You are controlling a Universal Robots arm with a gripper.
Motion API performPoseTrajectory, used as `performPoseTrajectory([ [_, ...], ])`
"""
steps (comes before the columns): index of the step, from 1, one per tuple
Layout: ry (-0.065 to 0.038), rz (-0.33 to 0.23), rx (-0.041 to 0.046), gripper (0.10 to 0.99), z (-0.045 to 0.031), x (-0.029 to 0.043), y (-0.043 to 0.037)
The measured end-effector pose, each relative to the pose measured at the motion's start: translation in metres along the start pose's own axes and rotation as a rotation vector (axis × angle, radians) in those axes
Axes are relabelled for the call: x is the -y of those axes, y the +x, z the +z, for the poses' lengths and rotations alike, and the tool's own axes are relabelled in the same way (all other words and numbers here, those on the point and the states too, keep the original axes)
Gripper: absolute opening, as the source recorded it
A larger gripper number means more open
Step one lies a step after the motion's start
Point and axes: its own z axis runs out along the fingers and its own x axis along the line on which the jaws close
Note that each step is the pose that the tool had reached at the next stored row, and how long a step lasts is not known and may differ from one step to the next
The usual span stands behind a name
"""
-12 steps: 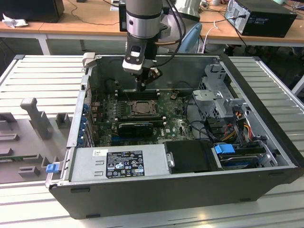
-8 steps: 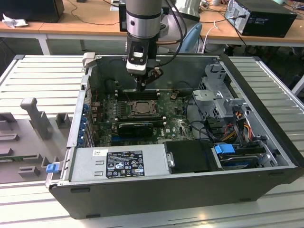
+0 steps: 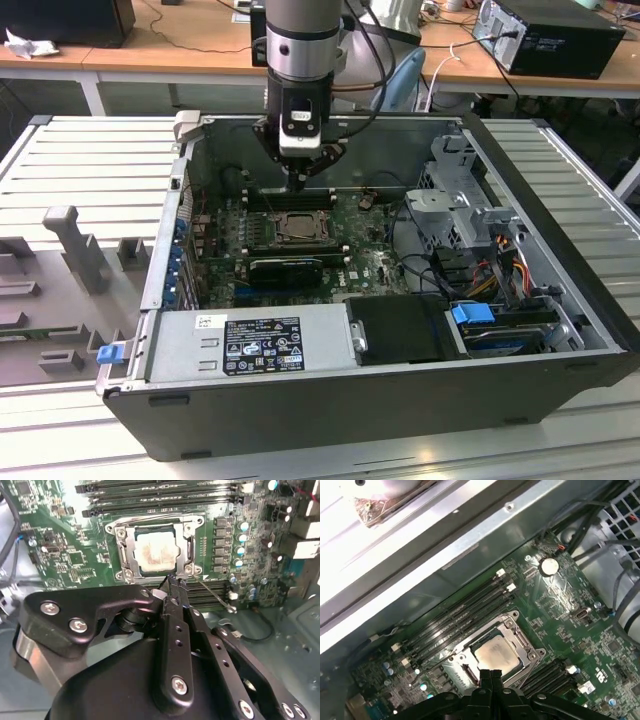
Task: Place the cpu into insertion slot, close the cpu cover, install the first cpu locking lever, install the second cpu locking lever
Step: 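Install the first cpu locking lever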
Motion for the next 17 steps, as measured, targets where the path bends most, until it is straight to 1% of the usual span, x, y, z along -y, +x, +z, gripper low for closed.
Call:
performPoseTrajectory([
  [2,0.001,-0.047,-0.0018,0.106,0.0,0.0,0.0],
  [7,0.002,-0.1,-0.0039,0.106,0.0,0.0,0.0],
  [15,0.003,-0.149,-0.0058,0.106,0.0,0.0,0.0],
  [17,0.004,-0.17,-0.0066,0.106,0.0,0.0,0.0],
])
